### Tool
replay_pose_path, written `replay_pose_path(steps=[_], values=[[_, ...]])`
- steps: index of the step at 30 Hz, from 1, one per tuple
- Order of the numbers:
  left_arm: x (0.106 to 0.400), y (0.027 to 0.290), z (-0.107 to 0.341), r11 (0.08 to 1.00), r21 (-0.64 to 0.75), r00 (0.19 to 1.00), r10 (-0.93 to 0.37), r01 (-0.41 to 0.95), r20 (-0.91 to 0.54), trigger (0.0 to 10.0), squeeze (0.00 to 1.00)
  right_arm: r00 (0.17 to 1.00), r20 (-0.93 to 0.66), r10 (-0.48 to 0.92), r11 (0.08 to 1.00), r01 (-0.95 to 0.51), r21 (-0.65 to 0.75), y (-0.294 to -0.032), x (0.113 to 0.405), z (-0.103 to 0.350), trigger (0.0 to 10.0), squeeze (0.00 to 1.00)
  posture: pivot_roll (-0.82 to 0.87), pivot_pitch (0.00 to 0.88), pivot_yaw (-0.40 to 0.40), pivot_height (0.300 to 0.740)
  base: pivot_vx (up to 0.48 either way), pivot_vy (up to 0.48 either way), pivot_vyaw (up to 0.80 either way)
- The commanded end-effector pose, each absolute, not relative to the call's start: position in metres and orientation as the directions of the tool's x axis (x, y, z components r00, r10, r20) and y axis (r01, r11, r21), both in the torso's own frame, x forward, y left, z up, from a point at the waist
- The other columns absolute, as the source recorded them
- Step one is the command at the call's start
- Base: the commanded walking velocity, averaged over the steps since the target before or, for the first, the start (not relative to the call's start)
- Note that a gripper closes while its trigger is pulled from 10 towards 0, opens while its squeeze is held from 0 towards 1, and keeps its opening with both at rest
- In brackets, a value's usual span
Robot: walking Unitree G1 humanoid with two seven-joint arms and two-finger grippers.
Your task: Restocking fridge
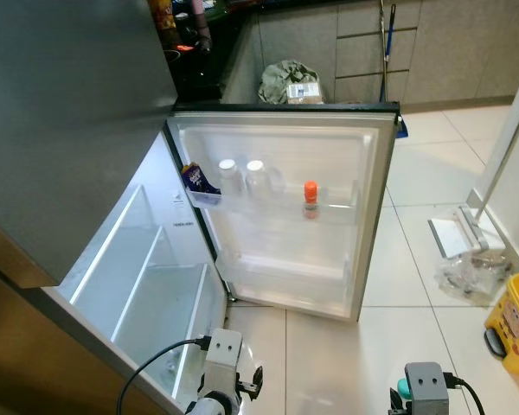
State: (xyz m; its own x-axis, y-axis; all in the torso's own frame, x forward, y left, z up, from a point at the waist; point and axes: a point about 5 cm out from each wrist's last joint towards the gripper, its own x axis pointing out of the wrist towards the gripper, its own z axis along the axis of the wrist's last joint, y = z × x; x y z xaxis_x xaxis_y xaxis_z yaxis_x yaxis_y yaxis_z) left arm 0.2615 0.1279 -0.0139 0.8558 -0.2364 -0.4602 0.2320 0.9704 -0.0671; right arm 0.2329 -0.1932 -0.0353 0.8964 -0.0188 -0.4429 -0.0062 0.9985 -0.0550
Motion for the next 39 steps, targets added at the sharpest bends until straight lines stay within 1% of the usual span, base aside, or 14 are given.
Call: replay_pose_path(steps=[1, 4, 6, 10, 12, 19, 21, 23, 26, 27, 32, 34, 39], values=[[0.254, 0.131, -0.022, 0.974, -0.071, 0.842, -0.223, 0.216, -0.491, 10.0, 0.0, 0.878, -0.479, -0.009, 0.999, -0.011, -0.038, -0.19, 0.227, -0.041, 10.0, 0.0, -0.05, 0.067, 0.078, 0.74, 0.0, 0.0, 0.0], [0.254, 0.132, -0.023, 0.977, -0.064, 0.846, -0.206, 0.201, -0.492, 10.0, 0.0, 0.87, -0.494, 0.017, 0.998, -0.044, -0.044, -0.187, 0.228, -0.043, 10.0, 0.0, -0.06, 0.055, 0.075, 0.74, 0.0, 0.0, 0.0], [0.252, 0.136, -0.025, 0.981, -0.052, 0.848, -0.19, 0.189, -0.495, 10.0, 0.0, 0.864, -0.503, 0.03, 0.997, -0.063, -0.05, -0.185, 0.228, -0.044, 10.0, 0.0, -0.05, 0.039, 0.086, 0.74, 0.0, 0.0, 0.0], [0.247, 0.141, -0.028, 0.982, -0.036, 0.846, -0.178, 0.185, -0.502, 10.0, 0.0, 0.867, -0.498, 0.019, 0.998, -0.043, -0.036, -0.184, 0.228, -0.044, 10.0, 0.0, -0.04, 0.022, 0.104, 0.74, 0.0, 0.0, 0.0], [0.244, 0.146, -0.029, 0.979, -0.017, 0.839, -0.183, 0.203, -0.513, 10.0, 0.0, 0.867, -0.498, 0.015, 0.999, -0.031, -0.025, -0.179, 0.227, -0.045, 10.0, 0.0, -0.01, 0.024, 0.129, 0.74, 0.0, 0.0, 0.0], [0.245, 0.153, -0.027, 0.978, 0.003, 0.843, -0.18, 0.211, -0.507, 10.0, 0.0, 0.863, -0.505, 0.019, 1.0, -0.029, -0.011, -0.17, 0.227, -0.047, 10.0, 0.0, 0.02, 0.012, 0.134, 0.74, 0.0, 0.0, 0.0], [0.244, 0.155, -0.027, 0.977, 0.008, 0.844, -0.179, 0.213, -0.506, 10.0, 0.0, 0.856, -0.517, 0.028, 0.999, -0.037, -0.008, -0.167, 0.224, -0.049, 10.0, 0.0, 0.02, 0.0, 0.131, 0.74, 0.0, 0.0, 0.0], [0.245, 0.155, -0.026, 0.979, 0.01, 0.849, -0.17, 0.202, -0.501, 10.0, 0.0, 0.85, -0.525, 0.048, 0.998, -0.061, -0.008, -0.164, 0.223, -0.051, 10.0, 0.0, 0.03, 0.001, 0.111, 0.74, 0.0, 0.0, 0.0], [0.246, 0.155, -0.026, 0.98, 0.011, 0.851, -0.167, 0.199, -0.499, 10.0, 0.0, 0.848, -0.527, 0.058, 0.997, -0.074, -0.009, -0.162, 0.222, -0.051, 10.0, 0.0, 0.03, 0.001, 0.111, 0.74, 0.0, 0.0, 0.0], [0.246, 0.155, -0.026, 0.981, 0.01, 0.853, -0.162, 0.192, -0.497, 10.0, 0.0, 0.846, -0.529, 0.066, 0.996, -0.083, -0.009, -0.161, 0.222, -0.051, 10.0, 0.0, 0.04, 0.007, 0.094, 0.74, 0.0, 0.0, 0.0], [0.245, 0.155, -0.026, 0.985, 0.008, 0.858, -0.148, 0.174, -0.492, 10.0, 0.0, 0.845, -0.529, 0.076, 0.996, -0.094, -0.007, -0.158, 0.224, -0.051, 10.0, 0.0, 0.05, 0.0, 0.092, 0.74, 0.0, 0.0, 0.0], [0.245, 0.157, -0.025, 0.984, 0.016, 0.858, -0.148, 0.179, -0.491, 10.0, 0.0, 0.848, -0.526, 0.073, 0.996, -0.087, -0.003, -0.155, 0.229, -0.048, 10.0, 0.0, 0.06, 0.0, 0.099, 0.74, 0.0, 0.0, 0.0], [0.255, 0.154, -0.017, 0.982, 0.025, 0.871, -0.153, 0.186, -0.466, 10.0, 0.0, 0.85, -0.525, 0.047, 0.998, -0.063, -0.013, -0.164, 0.237, -0.044, 10.0, 0.0, 0.1, 0.0, 0.072, 0.74, 0.0, 0.0, 0.0]])
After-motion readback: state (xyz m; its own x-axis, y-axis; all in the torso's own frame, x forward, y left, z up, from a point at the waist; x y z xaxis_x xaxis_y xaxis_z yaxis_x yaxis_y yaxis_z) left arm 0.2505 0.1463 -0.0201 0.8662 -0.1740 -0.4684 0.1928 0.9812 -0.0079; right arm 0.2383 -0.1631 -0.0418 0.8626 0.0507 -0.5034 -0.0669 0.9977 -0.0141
